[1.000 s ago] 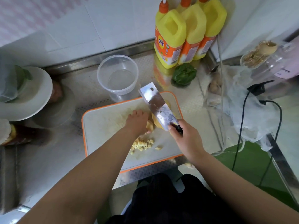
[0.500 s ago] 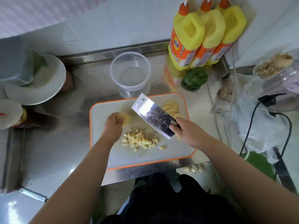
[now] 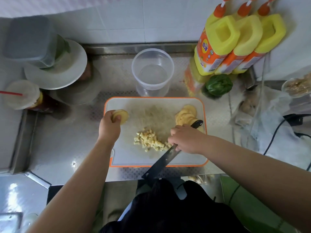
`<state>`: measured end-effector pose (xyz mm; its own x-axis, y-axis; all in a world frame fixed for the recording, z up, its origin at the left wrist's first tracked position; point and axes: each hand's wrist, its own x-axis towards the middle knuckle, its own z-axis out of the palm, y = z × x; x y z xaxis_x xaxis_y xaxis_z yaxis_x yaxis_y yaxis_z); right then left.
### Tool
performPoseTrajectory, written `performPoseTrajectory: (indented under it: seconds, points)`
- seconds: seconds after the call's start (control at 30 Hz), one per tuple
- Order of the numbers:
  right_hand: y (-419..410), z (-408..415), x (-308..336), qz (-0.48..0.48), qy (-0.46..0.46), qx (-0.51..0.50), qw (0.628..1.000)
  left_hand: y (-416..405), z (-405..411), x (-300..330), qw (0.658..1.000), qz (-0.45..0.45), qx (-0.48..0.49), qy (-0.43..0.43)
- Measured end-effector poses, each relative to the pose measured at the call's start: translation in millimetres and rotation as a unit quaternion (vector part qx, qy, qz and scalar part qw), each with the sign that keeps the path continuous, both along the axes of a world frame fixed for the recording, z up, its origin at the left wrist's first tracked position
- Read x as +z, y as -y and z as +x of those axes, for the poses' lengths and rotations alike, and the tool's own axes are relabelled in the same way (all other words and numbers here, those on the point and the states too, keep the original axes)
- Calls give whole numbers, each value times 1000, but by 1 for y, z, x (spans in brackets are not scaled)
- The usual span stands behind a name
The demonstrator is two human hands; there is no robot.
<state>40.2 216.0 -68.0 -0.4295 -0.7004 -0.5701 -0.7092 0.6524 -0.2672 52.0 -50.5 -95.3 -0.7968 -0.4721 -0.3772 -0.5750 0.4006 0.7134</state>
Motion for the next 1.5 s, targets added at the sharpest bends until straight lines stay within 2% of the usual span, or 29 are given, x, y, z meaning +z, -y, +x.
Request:
performPoseTrajectory:
  seconds: [0.23, 0.47, 0.67, 0.8, 0.9, 1.0, 1.07, 1.33, 1.5]
  points:
    - [8, -12, -7, 15, -100, 120, 988, -5, 5, 6, 1000, -2, -5, 5]
    - [30, -27, -6, 40, -127, 155, 979, -5, 9, 8, 1000, 4, 14, 5]
    - [42, -53, -6, 33, -103, 54, 993, -3, 11, 7, 999, 18, 27, 4]
    - [41, -61, -6, -15, -63, -17, 998, 3, 7, 9, 999, 20, 39, -3]
    - [38, -56, -2, -11, -56, 34, 998, 8, 5, 9, 998, 24, 49, -11]
    - [39, -47, -4, 4, -114, 116, 987, 6, 4, 11, 998, 28, 50, -13]
    - [42, -46, -8, 11, -135, 127, 983, 5, 5, 12, 998, 26, 47, -14]
    - [55, -73, -11, 55, -163, 16, 985, 13, 9, 10, 998, 24, 62, -11]
    - [54, -80, -15, 62, -169, -51, 982, 13, 7, 16, 995, 22, 88, -38]
